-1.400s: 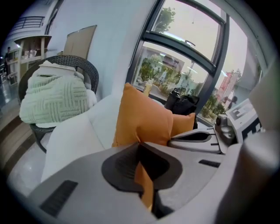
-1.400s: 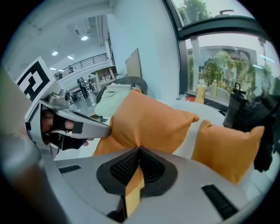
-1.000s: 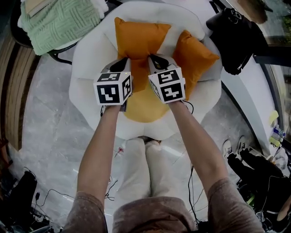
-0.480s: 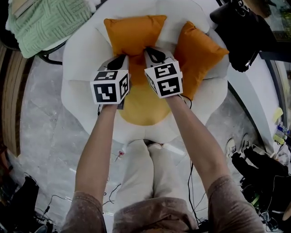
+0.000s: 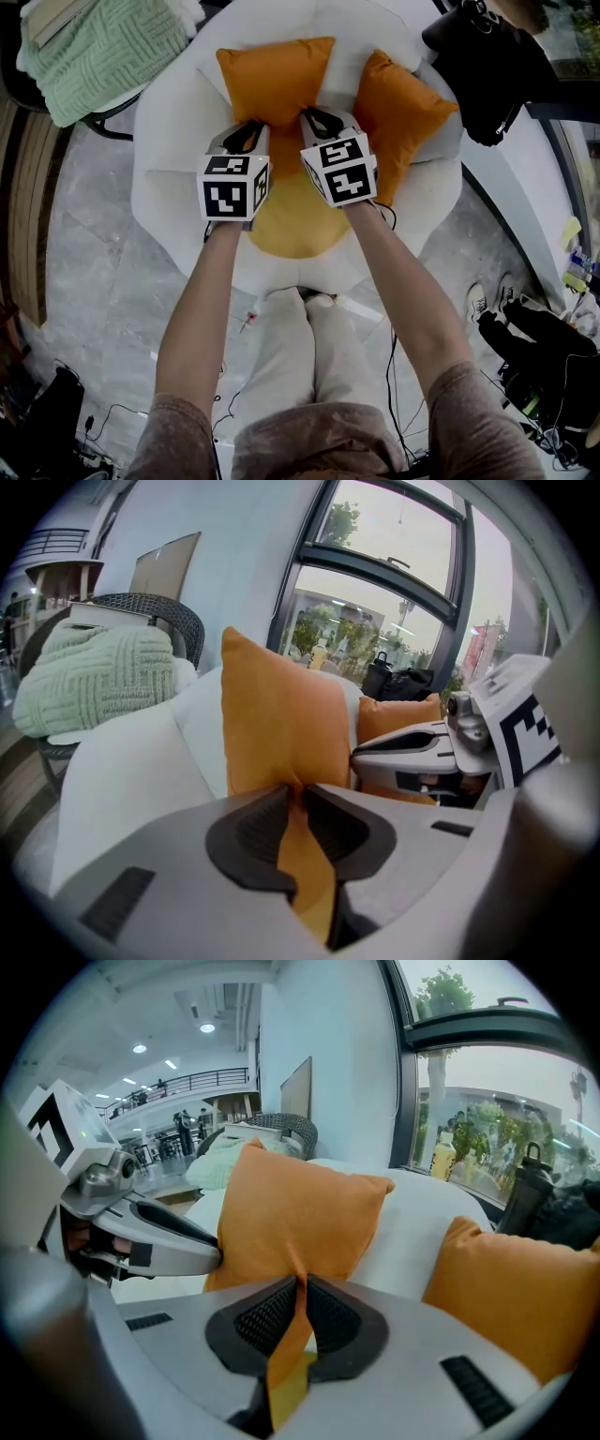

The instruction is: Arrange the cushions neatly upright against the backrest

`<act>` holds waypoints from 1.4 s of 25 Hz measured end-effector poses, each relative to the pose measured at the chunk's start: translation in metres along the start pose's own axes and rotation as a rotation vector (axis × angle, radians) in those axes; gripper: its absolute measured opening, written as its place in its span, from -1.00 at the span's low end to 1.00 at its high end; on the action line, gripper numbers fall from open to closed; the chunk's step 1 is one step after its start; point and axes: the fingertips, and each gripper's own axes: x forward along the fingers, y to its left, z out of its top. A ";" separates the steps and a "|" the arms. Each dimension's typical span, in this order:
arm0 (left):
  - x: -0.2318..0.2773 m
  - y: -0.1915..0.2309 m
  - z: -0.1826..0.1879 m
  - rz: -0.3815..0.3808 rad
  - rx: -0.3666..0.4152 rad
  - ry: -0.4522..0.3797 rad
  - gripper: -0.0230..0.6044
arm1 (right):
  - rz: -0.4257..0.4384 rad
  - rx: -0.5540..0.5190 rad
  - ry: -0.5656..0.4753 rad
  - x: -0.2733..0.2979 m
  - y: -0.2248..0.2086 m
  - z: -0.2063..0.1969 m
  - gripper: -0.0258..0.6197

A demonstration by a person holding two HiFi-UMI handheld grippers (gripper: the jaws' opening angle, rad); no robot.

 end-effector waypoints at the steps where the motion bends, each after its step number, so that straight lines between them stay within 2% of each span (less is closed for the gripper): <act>1: -0.003 0.000 0.000 0.006 0.003 0.009 -0.74 | -0.008 0.007 0.000 -0.005 -0.001 0.001 -0.83; 8: -0.043 -0.008 0.014 0.029 -0.015 0.019 -0.75 | -0.025 0.086 0.021 -0.051 -0.005 0.004 -0.83; 12: -0.065 -0.022 0.027 0.028 -0.015 0.024 -0.89 | -0.023 0.112 0.030 -0.079 -0.001 0.011 -0.84; 19: -0.120 -0.063 0.043 -0.028 -0.042 0.059 -0.91 | 0.020 0.223 0.013 -0.154 0.022 0.030 -0.84; 25: -0.199 -0.124 0.065 -0.088 -0.021 0.080 -0.91 | 0.033 0.321 -0.044 -0.252 0.039 0.065 -0.84; 28: -0.247 -0.153 0.078 -0.105 0.011 0.077 -0.91 | 0.050 0.319 -0.080 -0.306 0.049 0.085 -0.84; 31: -0.294 -0.182 0.089 -0.123 0.062 0.059 -0.91 | 0.072 0.267 -0.118 -0.360 0.066 0.104 -0.84; 35: -0.347 -0.215 0.108 -0.143 0.111 -0.006 -0.91 | 0.109 0.208 -0.184 -0.420 0.091 0.127 -0.84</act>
